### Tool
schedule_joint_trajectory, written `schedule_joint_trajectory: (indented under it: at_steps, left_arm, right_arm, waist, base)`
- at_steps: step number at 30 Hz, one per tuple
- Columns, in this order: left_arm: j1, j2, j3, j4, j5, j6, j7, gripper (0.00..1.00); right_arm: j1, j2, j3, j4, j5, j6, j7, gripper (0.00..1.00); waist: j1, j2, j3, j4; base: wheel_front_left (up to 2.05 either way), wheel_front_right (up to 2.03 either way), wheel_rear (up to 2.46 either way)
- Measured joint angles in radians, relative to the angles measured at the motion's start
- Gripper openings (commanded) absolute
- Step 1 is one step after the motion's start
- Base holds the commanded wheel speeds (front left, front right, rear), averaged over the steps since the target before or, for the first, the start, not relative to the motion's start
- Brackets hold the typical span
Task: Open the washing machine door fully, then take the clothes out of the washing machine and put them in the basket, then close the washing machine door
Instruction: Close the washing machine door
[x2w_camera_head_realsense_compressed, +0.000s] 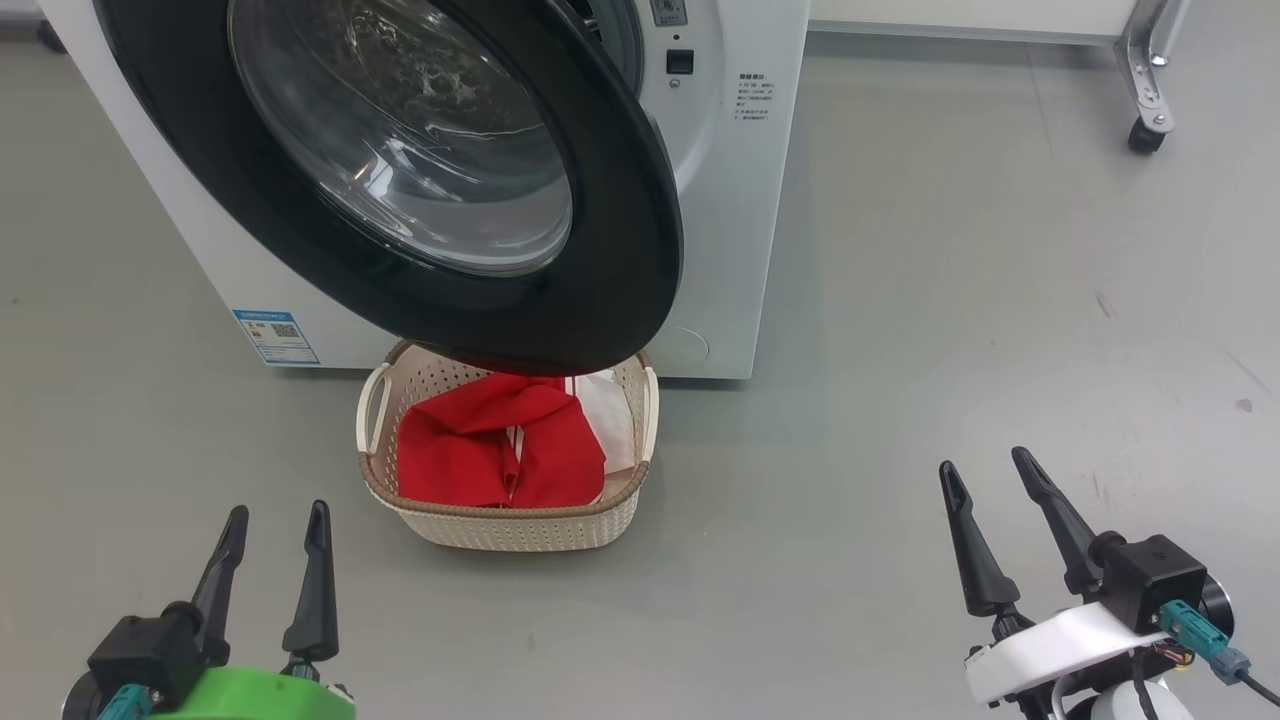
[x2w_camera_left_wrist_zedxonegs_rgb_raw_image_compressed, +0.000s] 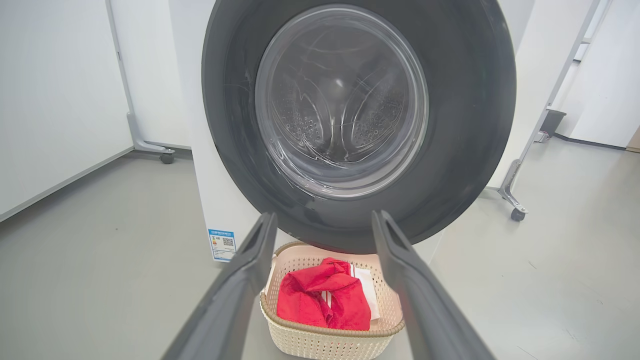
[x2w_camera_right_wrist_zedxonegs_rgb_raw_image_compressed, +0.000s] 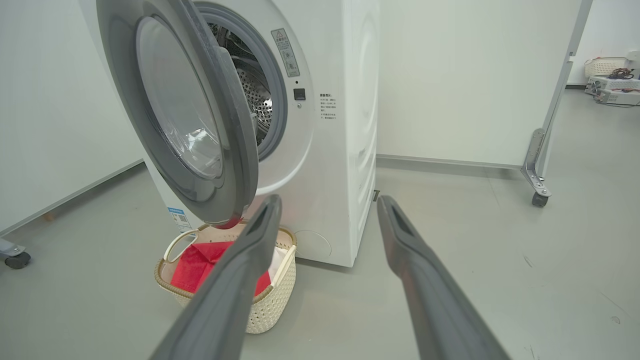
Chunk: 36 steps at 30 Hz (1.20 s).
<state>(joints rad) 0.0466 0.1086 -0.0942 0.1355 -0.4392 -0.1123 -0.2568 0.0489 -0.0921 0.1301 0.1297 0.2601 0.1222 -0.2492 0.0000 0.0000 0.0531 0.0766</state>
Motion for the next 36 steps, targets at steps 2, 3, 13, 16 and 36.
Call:
schedule_joint_trajectory:
  at_steps: [2,3,13,16,36]
  left_arm:
    - [0.000,-0.002,0.001,-0.002,0.003,0.000,0.000,1.00]
    - [0.000,-0.002,0.002,-0.003,0.006,-0.003,0.000,1.00]
    - [0.000,-0.010,0.007,-0.007,0.045,-0.007,0.000,1.00]
    - [0.000,-0.015,0.009,-0.007,0.048,-0.007,0.000,1.00]
    - [0.001,-0.031,0.017,-0.007,0.067,-0.009,0.000,1.00]
  right_arm:
    - [0.000,0.000,0.000,0.000,0.000,0.000,0.000,1.00]
    - [0.000,0.000,0.000,0.000,0.000,0.000,0.000,1.00]
    - [-0.001,-0.002,0.007,0.000,0.000,0.000,0.000,1.00]
    - [-0.001,-0.002,0.007,0.000,0.000,0.000,0.000,1.00]
    - [-0.009,-0.026,0.049,-0.001,-0.024,0.000,0.000,0.00]
  waist:
    - [0.0000,0.0000,0.001,0.000]
    - [0.0000,0.0000,0.002,0.000]
    - [0.0000,0.0000,0.005,0.000]
    - [0.0000,0.0000,0.007,0.000]
    - [0.0000,0.0000,0.019,0.005]
  base:
    - [0.00,0.00,0.00]
    - [0.00,0.00,0.00]
    - [0.00,0.00,0.00]
    - [0.00,0.00,0.00]
    - [0.00,0.00,0.00]
